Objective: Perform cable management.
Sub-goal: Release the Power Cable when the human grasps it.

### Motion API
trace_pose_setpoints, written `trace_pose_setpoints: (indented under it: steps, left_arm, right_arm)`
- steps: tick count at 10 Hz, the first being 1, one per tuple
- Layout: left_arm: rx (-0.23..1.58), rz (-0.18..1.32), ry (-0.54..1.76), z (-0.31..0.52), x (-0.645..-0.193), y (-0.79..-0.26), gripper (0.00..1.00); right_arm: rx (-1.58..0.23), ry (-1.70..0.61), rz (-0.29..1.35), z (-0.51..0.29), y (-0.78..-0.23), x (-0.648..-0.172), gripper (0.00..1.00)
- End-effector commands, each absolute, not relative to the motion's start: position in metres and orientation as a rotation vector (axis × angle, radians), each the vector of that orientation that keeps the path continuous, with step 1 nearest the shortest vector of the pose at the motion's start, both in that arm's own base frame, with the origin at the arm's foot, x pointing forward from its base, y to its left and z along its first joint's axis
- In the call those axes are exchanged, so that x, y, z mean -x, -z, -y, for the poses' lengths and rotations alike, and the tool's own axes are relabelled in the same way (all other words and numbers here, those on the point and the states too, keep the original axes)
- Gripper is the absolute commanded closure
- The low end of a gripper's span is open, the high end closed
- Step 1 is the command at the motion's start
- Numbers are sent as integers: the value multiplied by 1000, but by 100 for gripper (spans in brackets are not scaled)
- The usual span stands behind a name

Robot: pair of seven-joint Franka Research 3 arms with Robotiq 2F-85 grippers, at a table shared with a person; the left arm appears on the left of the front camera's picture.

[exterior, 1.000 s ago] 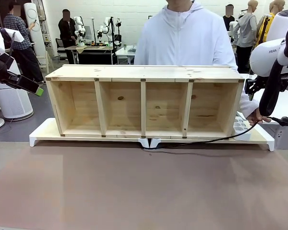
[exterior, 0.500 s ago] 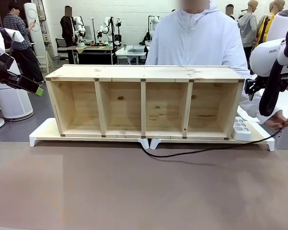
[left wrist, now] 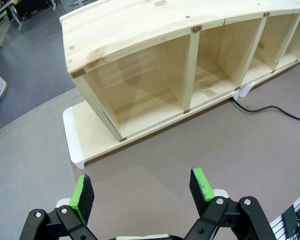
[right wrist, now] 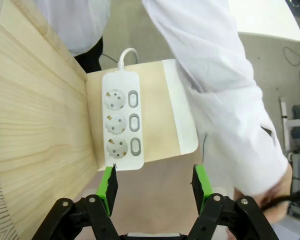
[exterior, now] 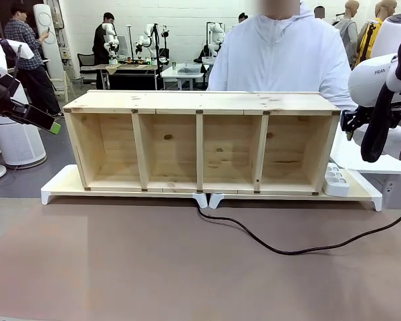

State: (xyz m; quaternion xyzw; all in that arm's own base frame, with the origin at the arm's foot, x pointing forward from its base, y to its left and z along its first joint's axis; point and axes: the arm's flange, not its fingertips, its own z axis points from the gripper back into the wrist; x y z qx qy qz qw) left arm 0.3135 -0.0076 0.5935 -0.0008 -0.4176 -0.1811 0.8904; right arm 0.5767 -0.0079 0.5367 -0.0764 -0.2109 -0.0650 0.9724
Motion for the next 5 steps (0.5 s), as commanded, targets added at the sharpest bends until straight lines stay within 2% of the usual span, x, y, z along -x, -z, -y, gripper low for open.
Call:
trace_pose_setpoints:
  steps: [1,5]
  left_arm:
    - [2,876,368,8,-316,-593,0]
    - [2,876,368,8,-316,-593,0]
  right_arm:
    - [156,130,421,8,-536,-576,23]
    - [156,130,421,8,-536,-576,23]
